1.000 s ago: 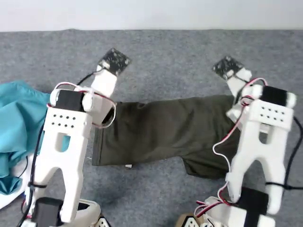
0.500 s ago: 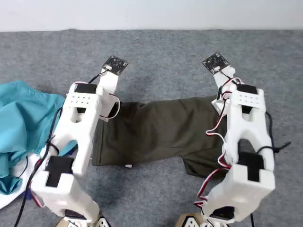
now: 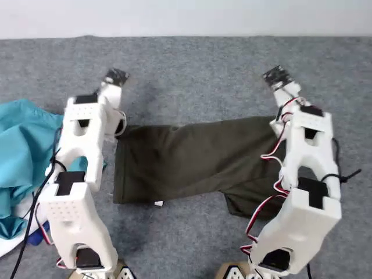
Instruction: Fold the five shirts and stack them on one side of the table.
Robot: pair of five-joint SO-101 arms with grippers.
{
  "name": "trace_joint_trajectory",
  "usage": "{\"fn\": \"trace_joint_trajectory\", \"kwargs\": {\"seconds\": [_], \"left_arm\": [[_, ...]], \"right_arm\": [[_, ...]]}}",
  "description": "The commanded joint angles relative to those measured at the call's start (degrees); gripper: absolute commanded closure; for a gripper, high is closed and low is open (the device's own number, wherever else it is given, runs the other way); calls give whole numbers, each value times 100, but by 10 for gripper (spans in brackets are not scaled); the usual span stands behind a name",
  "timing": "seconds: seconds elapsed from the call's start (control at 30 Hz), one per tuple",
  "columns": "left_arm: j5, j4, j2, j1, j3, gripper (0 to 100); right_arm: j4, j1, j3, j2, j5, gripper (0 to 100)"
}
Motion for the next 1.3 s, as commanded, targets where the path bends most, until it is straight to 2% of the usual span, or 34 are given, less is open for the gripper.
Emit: {"fn": "trace_joint_trajectory", "kwargs": {"seconds": [0.0, 0.17, 0.33, 0.47, 0.6, 0.87, 0.93, 1.03, 1.27], "left_arm": [[-44, 677, -325, 132, -840, 994], [-53, 1081, -668, 818, -1297, 994], [-62, 1037, -123, 1284, -1332, 994], [-62, 862, 826, 1204, -1631, 994], [-62, 1073, 1811, 888, -2484, 994], [-70, 2576, 2989, 281, -5095, 994], [-70, 2910, 3059, 290, -5763, 994], [-62, 2927, 2963, 448, -6299, 994], [-53, 2927, 2189, 1055, -6378, 994]], "right_arm": [[637, 101, -923, -110, -44, 988], [1631, -154, -1785, -110, -53, 988], [1719, -576, -1811, 31, -53, 988], [1288, -664, -1802, 505, -53, 988], [760, -514, -1820, 998, -44, 988], [576, 22, -1978, 1244, -44, 988], [637, 48, -2075, 1156, -44, 988], [875, 4, -2224, 919, -44, 988], [1367, -286, -2330, 13, -44, 988]]}}
